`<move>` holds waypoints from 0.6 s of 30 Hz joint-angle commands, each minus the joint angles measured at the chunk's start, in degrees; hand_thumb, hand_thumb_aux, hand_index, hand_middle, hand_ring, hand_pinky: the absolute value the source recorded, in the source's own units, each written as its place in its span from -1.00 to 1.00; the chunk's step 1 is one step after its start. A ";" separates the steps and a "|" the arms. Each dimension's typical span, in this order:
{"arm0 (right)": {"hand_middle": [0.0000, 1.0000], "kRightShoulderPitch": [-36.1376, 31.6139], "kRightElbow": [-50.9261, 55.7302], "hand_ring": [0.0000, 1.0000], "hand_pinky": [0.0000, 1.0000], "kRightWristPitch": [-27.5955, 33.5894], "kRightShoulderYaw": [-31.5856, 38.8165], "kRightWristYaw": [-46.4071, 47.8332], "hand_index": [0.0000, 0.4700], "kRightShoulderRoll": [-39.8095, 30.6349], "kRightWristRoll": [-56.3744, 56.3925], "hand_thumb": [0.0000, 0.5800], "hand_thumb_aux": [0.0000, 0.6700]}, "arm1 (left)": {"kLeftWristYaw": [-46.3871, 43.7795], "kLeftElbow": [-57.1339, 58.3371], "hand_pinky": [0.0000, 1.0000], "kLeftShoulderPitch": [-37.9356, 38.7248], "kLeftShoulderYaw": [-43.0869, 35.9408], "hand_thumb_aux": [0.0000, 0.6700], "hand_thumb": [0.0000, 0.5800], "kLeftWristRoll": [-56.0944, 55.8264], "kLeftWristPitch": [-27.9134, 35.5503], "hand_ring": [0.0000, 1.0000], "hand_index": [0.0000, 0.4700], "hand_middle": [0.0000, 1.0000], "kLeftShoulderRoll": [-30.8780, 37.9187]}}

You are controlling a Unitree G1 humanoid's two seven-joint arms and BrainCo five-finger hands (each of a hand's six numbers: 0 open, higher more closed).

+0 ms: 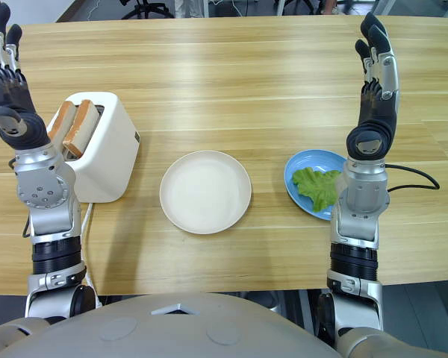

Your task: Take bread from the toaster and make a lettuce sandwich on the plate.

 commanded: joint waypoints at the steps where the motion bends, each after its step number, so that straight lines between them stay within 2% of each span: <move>1: -1.00 0.34 0.59 -1.00 -1.00 0.07 0.20 0.34 -1.00 -0.08 0.42 -1.00 -1.00 | -0.49 0.74 -1.00 0.14 -0.11 -1.00 -1.00 -0.13 0.38 -1.00 -1.00 -1.00 0.31; 13: -1.00 1.07 0.27 -1.00 -1.00 -0.04 0.57 0.70 -1.00 0.02 0.77 -1.00 -1.00 | -1.63 1.33 -1.00 1.08 2.32 -1.00 -1.00 1.43 1.72 -1.00 -1.00 -1.00 3.90; 18: -1.00 1.59 -0.63 -1.00 -1.00 -0.11 1.24 0.77 -1.00 0.18 0.87 -1.00 -1.00 | -3.49 2.95 -1.00 2.71 5.28 -1.00 -1.00 5.29 7.66 -1.00 -1.00 -1.00 9.92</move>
